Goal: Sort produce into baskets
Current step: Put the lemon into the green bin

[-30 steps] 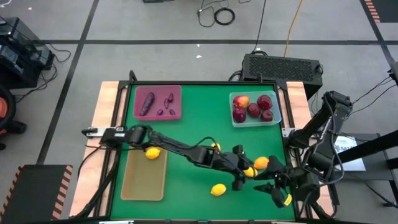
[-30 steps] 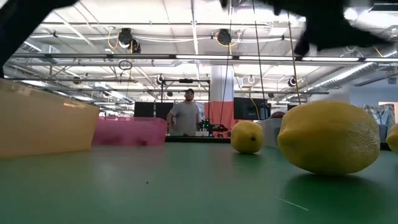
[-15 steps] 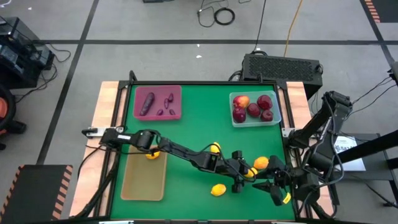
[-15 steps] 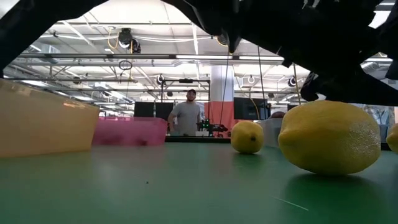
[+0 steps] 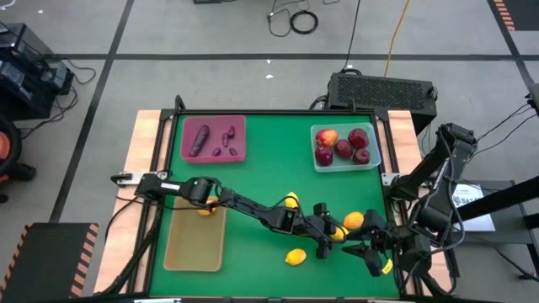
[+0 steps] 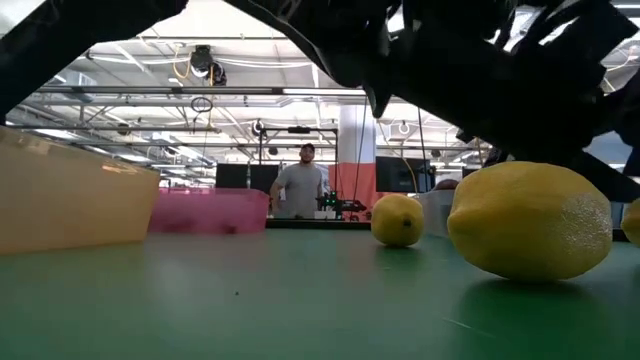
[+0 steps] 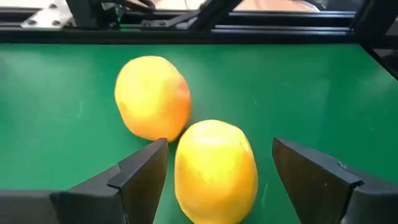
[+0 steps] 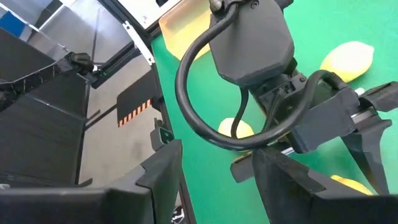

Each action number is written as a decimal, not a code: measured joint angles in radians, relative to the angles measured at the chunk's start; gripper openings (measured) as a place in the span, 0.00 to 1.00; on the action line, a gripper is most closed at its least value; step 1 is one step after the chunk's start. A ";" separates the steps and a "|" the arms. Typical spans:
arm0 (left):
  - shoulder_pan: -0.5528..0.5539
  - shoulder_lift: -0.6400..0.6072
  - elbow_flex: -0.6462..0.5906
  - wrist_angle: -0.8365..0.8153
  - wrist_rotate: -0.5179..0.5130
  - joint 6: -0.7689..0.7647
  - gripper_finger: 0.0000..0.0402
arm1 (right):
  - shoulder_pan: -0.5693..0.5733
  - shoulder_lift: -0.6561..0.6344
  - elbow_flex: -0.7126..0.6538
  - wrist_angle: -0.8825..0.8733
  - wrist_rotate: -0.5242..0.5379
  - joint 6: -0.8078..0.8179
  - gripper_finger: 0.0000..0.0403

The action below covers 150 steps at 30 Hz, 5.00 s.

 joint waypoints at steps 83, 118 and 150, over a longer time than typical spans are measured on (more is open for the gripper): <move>-0.277 -0.858 -0.358 -1.663 -0.065 -0.515 0.50 | -0.250 0.000 0.000 -0.145 0.133 -0.255 0.46; -0.313 -1.020 -0.698 -1.190 0.099 -0.748 0.81 | -0.333 0.072 0.000 -0.054 -0.017 -0.243 0.46; 0.133 -0.502 -0.472 -0.588 -0.090 -1.049 0.81 | -0.212 0.171 0.000 -0.066 -0.313 0.007 0.46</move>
